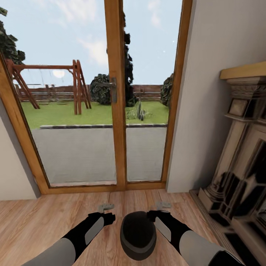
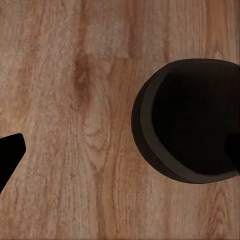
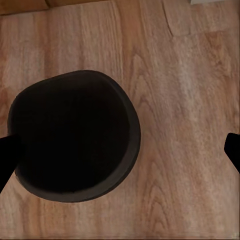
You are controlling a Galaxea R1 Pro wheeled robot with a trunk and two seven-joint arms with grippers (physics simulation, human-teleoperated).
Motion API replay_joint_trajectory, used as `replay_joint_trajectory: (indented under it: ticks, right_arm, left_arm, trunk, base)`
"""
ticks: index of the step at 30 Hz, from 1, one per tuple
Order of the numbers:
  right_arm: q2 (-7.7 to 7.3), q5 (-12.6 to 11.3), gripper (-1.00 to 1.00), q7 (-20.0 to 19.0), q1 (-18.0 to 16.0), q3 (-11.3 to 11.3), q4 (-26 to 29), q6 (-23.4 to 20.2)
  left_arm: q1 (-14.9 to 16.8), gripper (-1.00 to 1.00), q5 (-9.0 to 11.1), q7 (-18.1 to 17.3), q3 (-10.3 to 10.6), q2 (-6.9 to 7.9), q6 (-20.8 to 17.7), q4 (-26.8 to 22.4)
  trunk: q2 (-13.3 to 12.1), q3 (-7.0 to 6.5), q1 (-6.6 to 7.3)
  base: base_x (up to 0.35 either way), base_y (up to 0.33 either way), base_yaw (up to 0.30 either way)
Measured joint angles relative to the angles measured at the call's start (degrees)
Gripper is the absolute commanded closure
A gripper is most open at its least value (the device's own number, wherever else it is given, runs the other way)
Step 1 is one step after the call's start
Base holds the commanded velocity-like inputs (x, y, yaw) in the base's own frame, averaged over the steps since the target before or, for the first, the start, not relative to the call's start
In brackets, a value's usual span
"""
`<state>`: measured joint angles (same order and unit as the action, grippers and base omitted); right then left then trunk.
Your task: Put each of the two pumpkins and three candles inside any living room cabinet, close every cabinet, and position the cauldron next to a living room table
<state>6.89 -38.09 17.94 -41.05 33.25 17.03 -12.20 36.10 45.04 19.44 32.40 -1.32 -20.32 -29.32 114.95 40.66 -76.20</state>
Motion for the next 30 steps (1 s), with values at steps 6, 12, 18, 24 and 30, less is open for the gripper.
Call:
replay_joint_trajectory:
  ticks: [6,12,18,24,30]
  right_arm:
    - [0.00,-0.12,-1.00,0.01,-0.02,-0.10,-0.74,-0.49]
    - [0.01,-0.04,-1.00,0.01,0.01,-0.07,-0.79,-0.45]
    - [0.01,-0.01,-1.00,0.01,0.00,-0.07,-0.79,-0.37]
    - [0.01,0.02,-1.00,0.02,0.01,-0.07,-0.80,-0.35]
    - [0.01,0.04,-1.00,0.01,-0.03,-0.07,-0.79,-0.28]
  left_arm:
    - [-0.02,-1.00,0.04,-0.24,0.49,-1.28,-0.03,-0.02]
    - [0.00,-1.00,0.11,-6.82,1.09,-1.97,-2.01,0.05]
    - [0.02,-1.00,-0.07,-10.37,1.26,-2.09,-4.01,0.07]
    - [-0.01,-1.00,-0.12,-10.55,1.23,-2.15,-4.08,0.07]
    - [-0.02,-1.00,-0.17,-10.57,1.18,-2.28,-4.08,0.11]
  trunk:
    - [0.00,0.00,0.00]
    - [0.00,0.00,-0.01]
    - [0.00,0.00,-0.01]
    - [0.00,0.00,0.00]
    - [0.00,0.00,0.01]
  base:
    - [0.008,0.000,0.000]
    - [0.000,0.000,0.000]
    - [0.000,-0.012,0.000]
    - [0.026,-0.131,0.000]
    - [0.066,-0.008,0.000]
